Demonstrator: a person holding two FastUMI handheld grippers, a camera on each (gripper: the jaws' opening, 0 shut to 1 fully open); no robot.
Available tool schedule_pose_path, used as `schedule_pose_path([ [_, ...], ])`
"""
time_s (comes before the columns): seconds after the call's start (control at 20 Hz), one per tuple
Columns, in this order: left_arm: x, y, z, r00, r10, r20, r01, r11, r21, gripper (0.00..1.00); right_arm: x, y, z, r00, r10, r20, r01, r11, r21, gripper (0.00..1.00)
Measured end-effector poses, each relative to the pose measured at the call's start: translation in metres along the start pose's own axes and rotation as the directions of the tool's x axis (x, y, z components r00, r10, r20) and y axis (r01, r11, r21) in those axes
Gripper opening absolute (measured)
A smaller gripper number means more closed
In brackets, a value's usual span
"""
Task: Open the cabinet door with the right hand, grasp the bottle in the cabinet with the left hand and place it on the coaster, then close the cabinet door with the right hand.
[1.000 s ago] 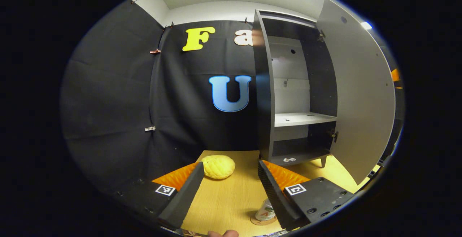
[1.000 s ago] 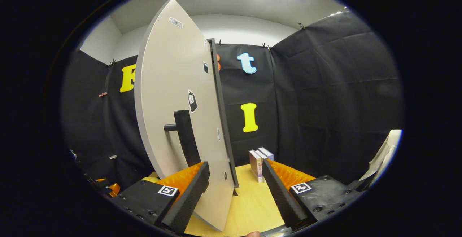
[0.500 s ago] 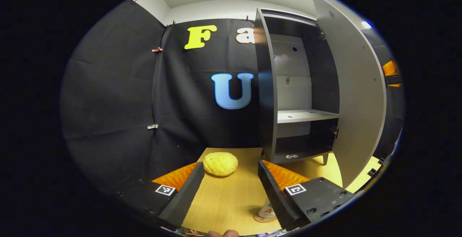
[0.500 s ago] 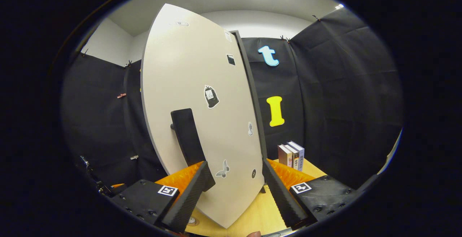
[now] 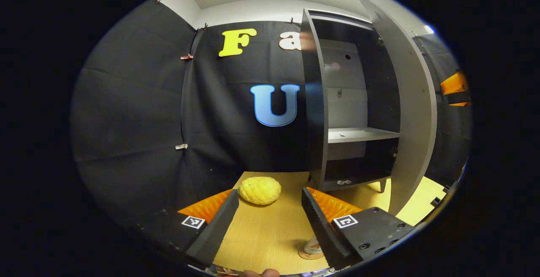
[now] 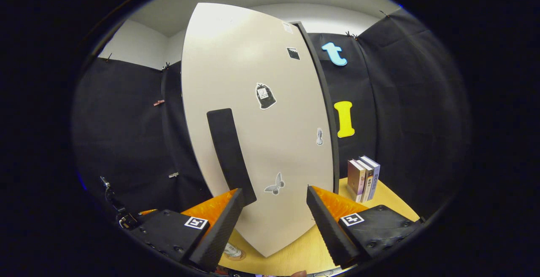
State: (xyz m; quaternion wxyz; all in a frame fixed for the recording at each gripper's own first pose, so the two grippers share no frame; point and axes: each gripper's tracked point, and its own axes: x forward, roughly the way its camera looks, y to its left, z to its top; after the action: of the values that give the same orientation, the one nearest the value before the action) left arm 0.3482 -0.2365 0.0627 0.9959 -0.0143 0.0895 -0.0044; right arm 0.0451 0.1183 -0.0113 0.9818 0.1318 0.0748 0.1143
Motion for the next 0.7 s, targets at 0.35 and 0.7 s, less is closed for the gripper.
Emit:
schedule_pose_path([
  [0.35,0.002,0.001,0.001,1.0,0.004,-0.008,-0.004,1.0,0.002,0.94,0.004,-0.013,-0.004,0.999,-0.034,-0.004,0.034,0.999,-0.017,0.98],
  [0.7,0.004,-0.004,0.016,1.0,0.001,0.0,-0.001,1.0,-0.013,0.94,0.0,-0.032,-0.014,0.996,-0.087,-0.001,0.087,0.994,-0.065,0.98],
])
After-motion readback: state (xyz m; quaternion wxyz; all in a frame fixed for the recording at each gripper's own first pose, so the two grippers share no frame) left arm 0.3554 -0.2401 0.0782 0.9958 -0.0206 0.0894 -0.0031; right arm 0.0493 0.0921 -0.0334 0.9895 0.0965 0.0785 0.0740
